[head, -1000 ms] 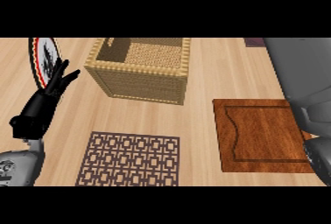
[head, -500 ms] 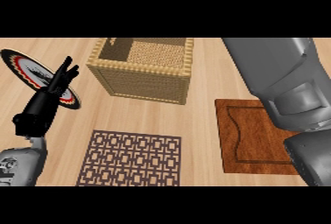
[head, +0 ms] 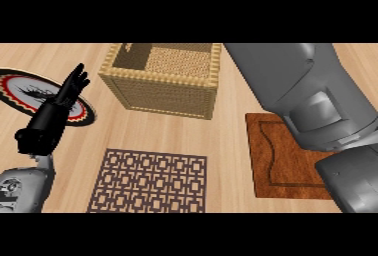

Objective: Pick the bell pepper from the cutting board and place it in the basket

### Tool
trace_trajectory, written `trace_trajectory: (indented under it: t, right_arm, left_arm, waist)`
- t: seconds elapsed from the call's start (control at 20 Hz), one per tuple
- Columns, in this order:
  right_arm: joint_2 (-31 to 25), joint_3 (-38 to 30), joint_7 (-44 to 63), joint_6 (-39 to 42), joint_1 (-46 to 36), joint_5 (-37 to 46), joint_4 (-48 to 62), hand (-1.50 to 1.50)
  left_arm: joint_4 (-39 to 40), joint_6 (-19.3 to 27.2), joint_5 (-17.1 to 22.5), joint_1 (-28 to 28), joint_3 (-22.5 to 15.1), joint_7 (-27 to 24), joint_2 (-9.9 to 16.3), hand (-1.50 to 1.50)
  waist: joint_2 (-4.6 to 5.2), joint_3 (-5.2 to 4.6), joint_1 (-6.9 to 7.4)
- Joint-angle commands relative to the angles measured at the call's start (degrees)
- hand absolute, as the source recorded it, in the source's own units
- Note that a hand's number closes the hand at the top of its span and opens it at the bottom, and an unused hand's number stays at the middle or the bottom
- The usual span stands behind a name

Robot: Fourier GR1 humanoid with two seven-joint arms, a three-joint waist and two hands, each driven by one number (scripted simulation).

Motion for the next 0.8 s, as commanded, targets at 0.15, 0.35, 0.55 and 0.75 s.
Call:
trace_trajectory:
  t: [0.15, 0.35, 0.55, 0.75]
  right_arm:
    - [-0.50, 5.56, 0.60, 3.96, -2.33, 6.43, 4.07, 1.50]
    - [-0.78, 4.93, -2.77, 6.24, -1.19, 6.28, 6.81, -1.50]
    - [-0.79, 1.99, -3.80, 9.94, -0.80, 3.25, 5.91, -1.50]
    - [1.41, -0.48, -4.06, 3.77, 0.60, 1.62, 5.16, -1.50]
  left_arm:
    - [-0.44, -0.77, 0.61, -3.41, 0.92, 3.81, 0.67, 0.00]
    - [0.69, -0.55, -0.67, -0.10, -0.17, -1.05, -0.35, 0.00]
    - [-1.13, -1.85, 0.77, 0.34, 1.70, 1.82, 1.31, 0.00]
    - [-0.78, 0.65, -1.14, -1.73, -0.26, 2.26, -1.68, 0.00]
  waist:
    - [0.11, 0.00, -0.09]
    - [0.45, -0.03, 0.62]
    - [-0.17, 0.05, -0.18]
    - [0.04, 0.05, -0.22]
